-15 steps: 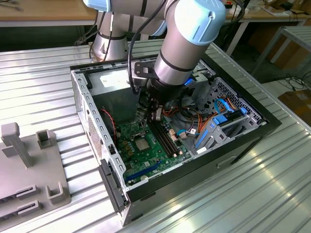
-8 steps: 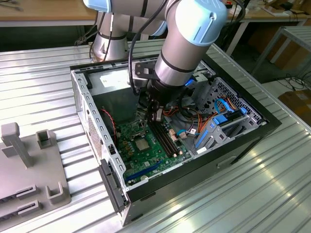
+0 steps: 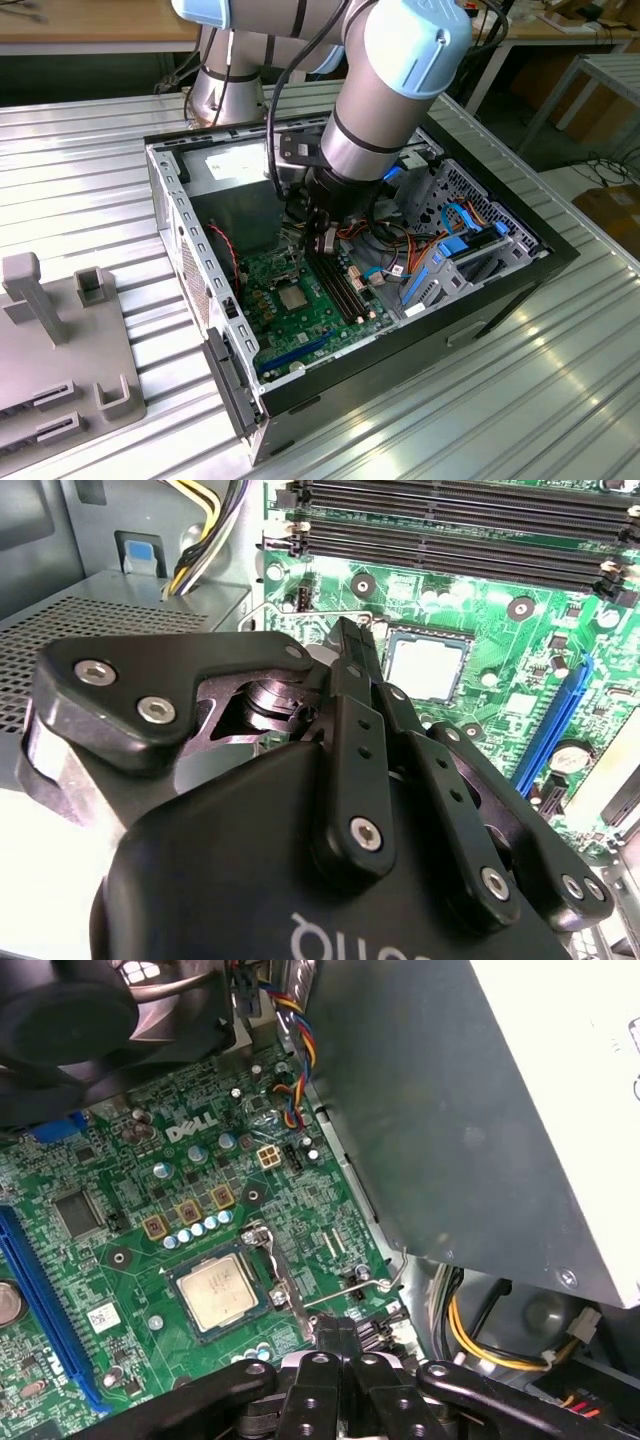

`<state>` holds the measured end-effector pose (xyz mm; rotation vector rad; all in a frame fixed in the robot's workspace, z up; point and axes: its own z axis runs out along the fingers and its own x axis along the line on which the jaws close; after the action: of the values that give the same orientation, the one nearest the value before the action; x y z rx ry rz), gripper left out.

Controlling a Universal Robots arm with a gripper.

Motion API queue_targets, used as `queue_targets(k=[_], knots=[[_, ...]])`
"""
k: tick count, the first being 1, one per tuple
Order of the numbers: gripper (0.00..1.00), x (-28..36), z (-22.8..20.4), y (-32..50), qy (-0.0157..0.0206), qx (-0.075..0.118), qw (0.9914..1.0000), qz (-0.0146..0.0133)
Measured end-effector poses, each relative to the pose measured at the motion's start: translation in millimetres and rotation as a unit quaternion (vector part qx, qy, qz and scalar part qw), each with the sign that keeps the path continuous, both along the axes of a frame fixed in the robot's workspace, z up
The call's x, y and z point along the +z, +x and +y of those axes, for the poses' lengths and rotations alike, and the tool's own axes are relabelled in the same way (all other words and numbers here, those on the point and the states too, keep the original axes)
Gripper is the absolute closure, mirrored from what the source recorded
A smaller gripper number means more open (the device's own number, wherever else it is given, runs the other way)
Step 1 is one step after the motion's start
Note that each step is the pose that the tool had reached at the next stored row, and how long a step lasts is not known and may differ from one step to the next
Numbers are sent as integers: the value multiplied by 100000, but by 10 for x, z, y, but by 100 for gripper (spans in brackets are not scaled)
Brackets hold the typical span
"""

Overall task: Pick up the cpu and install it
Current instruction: 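Close the cpu cover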

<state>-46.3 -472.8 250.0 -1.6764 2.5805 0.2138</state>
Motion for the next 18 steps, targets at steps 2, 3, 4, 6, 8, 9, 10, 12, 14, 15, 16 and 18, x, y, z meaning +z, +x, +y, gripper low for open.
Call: queue_targets(k=[2, 3, 4, 6, 8, 9, 10, 12, 14, 15, 16, 18], knots=[[89, 0, -10, 0, 3, 9, 100000, 3], [89, 0, -19, 0, 2, 17, 100000, -1], [89, 0, -27, 0, 1, 24, 100000, 0], [89, 0, -42, 0, -2, 40, 100000, 2], [89, 0, -56, 0, 5, 59, 100000, -1], [89, 0, -64, 0, 2, 68, 100000, 2], [89, 0, -75, 0, 11, 81, 100000, 1], [89, 0, -99, 0, 15, 97, 100000, 0], [89, 0, -116, -1, 11, 109, 100000, 3], [89, 0, -117, -1, 15, 107, 100000, 2], [89, 0, -118, 0, 16, 111, 100000, 3], [89, 0, -122, 0, -76, 114, 100000, 1]])
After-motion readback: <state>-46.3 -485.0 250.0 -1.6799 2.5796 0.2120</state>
